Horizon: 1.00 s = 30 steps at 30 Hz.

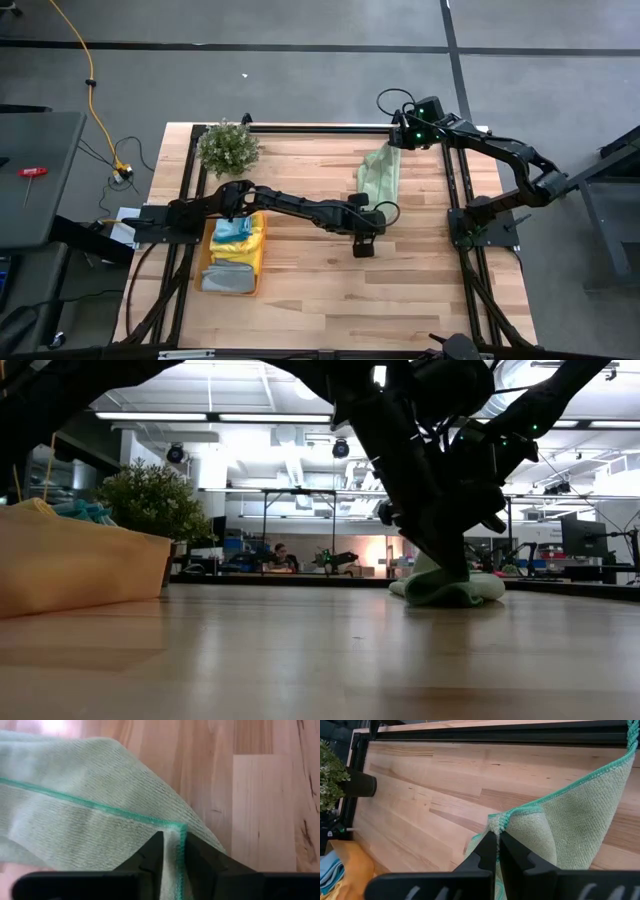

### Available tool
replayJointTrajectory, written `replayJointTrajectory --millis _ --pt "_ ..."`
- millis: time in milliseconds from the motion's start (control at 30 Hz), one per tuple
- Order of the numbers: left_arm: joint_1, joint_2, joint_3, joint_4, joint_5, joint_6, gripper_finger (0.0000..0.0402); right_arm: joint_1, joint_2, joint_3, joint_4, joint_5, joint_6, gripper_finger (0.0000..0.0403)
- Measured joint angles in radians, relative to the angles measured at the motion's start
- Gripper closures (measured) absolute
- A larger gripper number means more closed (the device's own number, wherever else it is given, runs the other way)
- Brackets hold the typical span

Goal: Fold microfiber towels
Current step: Fold the green microfiber towel

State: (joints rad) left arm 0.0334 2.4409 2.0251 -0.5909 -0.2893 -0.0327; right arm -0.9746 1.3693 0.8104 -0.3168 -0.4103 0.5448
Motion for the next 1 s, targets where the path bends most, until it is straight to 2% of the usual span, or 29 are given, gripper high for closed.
replayJointTrajectory --millis 200,400,500,600,767,1000 --pt "0.0 -0.003 0.0 0.004 -0.013 0.017 0.0395 0.0 0.0 0.0 0.0 0.0 0.0 0.0403" --pt "0.008 -0.042 0.001 -0.017 -0.039 0.037 0.04 0.0 0.0 0.0 0.0 -0.002 -0.008 0.0403" --pt "0.04 -0.104 0.005 -0.083 -0.051 0.044 0.04 -0.001 -0.023 0.0 0.016 -0.057 -0.009 0.0403" --pt "0.095 -0.195 0.005 -0.173 -0.056 0.028 0.04 0.0 -0.068 0.033 0.013 -0.061 -0.028 0.0403" --pt "0.208 -0.384 0.006 -0.206 -0.084 0.077 0.0401 -0.002 -0.103 0.173 -0.102 -0.025 -0.097 0.0403" --pt "0.417 -0.588 0.006 -0.177 -0.155 0.262 0.0401 -0.014 -0.1 0.431 -0.306 0.147 -0.254 0.0403"
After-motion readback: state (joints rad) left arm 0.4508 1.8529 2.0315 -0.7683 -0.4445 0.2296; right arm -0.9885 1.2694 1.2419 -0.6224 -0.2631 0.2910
